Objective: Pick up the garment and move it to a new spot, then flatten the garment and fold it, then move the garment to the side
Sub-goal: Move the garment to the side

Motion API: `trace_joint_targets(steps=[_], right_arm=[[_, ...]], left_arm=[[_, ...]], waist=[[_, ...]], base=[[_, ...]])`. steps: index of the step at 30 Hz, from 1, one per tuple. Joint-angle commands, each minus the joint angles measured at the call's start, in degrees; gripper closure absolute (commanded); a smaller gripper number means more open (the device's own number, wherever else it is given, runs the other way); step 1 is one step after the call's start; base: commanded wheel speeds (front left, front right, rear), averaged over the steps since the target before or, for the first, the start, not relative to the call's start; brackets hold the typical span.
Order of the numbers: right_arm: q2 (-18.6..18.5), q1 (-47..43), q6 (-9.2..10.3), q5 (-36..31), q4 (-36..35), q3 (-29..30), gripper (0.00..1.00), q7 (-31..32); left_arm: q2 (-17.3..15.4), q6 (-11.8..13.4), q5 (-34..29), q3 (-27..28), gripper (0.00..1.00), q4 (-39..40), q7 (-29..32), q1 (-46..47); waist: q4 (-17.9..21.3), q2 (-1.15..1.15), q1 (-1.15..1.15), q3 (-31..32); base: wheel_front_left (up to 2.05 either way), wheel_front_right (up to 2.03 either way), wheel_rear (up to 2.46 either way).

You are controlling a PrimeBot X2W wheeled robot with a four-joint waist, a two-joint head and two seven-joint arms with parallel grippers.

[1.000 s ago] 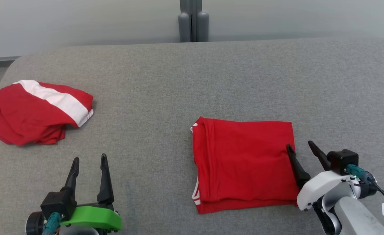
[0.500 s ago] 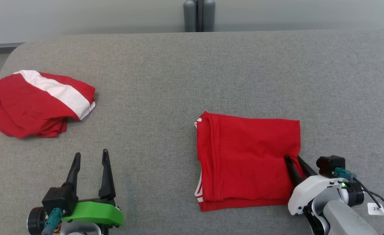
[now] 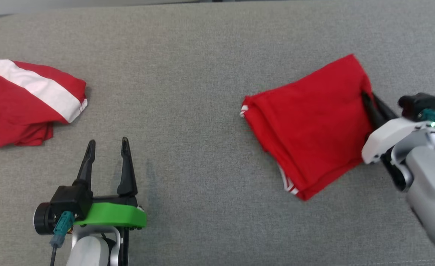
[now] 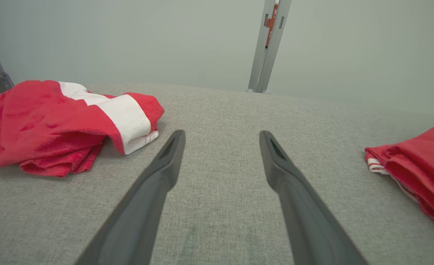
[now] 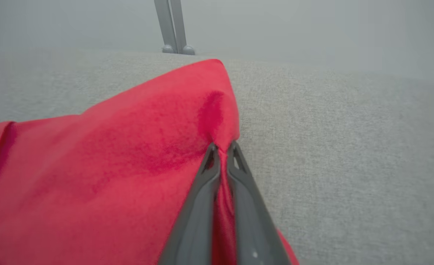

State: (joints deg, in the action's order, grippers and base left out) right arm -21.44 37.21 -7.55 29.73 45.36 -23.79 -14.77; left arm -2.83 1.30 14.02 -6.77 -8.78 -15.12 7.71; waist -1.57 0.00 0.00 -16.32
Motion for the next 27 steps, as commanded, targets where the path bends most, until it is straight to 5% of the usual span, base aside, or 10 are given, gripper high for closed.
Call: trace_joint_targets(steps=[1,15,27], right_arm=[[-2.1,2.6,0.12,0.6,-0.3,-0.5,1.0,-0.2],[-23.4,17.2,0.12,6.3,0.0,-2.2,1.0,-0.3],[-30.0,26.1,0.12,8.8,3.9,-6.1,1.0,1.1]], left_arm=[[-0.1,0.3,-0.6,-0.1,0.0,0.6,0.0,1.8],[-0.5,-1.3,-8.1,-1.6,0.0,4.8,0.0,13.0],[-1.1,-2.1,-10.3,-1.8,0.0,8.1,0.0,12.4]], waist=[[2.3,0.0,0.0,-6.2],[10.7,0.0,0.0,-21.2],[11.3,0.0,0.0,-21.7]], base=[[0.0,0.0,0.0],[0.0,0.0,0.0],[0.0,0.0,0.0]])
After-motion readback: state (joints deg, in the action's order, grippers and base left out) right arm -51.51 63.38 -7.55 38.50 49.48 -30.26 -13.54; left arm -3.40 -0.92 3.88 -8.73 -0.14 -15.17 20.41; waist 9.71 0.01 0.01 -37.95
